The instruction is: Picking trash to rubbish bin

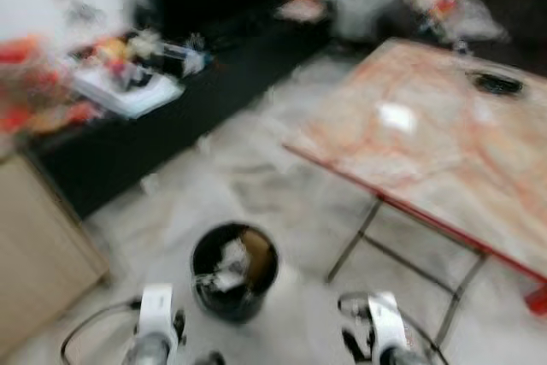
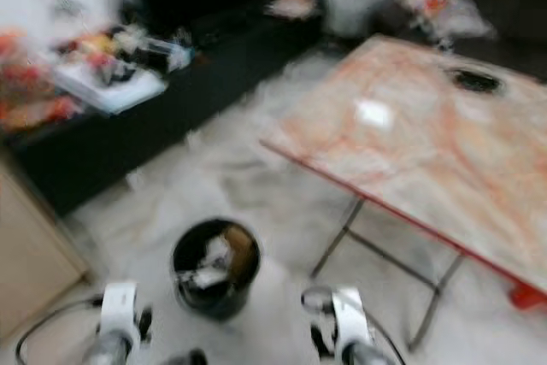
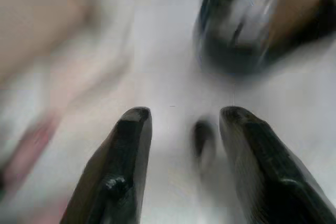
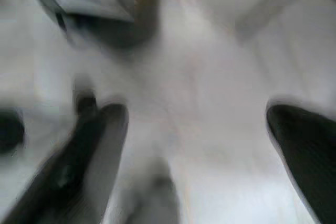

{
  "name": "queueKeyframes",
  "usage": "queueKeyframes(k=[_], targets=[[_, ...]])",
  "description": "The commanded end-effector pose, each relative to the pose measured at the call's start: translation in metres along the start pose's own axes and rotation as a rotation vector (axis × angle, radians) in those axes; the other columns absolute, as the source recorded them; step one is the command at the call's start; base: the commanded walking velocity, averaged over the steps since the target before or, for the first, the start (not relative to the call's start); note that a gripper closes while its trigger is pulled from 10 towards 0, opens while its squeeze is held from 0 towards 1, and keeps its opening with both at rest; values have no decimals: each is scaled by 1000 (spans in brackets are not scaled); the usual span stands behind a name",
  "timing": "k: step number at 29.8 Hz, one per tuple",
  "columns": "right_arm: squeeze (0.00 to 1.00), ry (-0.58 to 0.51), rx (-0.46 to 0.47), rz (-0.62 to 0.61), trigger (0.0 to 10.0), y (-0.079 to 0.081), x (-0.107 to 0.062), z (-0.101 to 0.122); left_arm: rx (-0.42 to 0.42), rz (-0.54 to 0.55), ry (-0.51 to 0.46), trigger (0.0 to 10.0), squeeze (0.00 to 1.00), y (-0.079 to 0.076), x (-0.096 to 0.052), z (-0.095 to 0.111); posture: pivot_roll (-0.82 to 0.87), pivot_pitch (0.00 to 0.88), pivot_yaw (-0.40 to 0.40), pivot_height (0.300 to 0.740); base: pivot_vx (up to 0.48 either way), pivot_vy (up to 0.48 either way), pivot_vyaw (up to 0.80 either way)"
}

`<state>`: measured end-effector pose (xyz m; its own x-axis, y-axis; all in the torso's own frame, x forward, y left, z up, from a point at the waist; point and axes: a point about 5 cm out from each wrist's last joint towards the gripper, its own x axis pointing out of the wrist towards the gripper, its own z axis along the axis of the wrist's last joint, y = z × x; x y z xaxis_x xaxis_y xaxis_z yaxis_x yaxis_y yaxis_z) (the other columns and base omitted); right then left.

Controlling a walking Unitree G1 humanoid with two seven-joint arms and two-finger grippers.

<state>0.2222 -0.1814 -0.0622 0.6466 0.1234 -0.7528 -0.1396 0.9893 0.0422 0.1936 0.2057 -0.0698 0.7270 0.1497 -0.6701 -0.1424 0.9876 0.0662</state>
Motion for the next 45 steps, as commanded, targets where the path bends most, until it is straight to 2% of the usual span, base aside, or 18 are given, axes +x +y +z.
queueKeyframes(k=[1,30,35,45], targets=[[0,23,18,-4,10000,-1,-3,-11,-5,-2,30,10000,0,-1,-1,-4,-44,20,-22,740,-285,0,0],[0,26,30,-9,10000,-2,-3,-14,1,-2,30,10000,0,0,-1,-5,-46,23,-22,740,-280,0,0],[0,26,32,-10,10000,-2,-3,-14,23,9,40,10000,0,0,-1,-6,-48,27,-23,740,0,0,0],[0,31,36,-11,10000,-1,-3,-16,14,7,38,10000,0,0,-1,-6,-52,26,-21,740,0,0,0]])
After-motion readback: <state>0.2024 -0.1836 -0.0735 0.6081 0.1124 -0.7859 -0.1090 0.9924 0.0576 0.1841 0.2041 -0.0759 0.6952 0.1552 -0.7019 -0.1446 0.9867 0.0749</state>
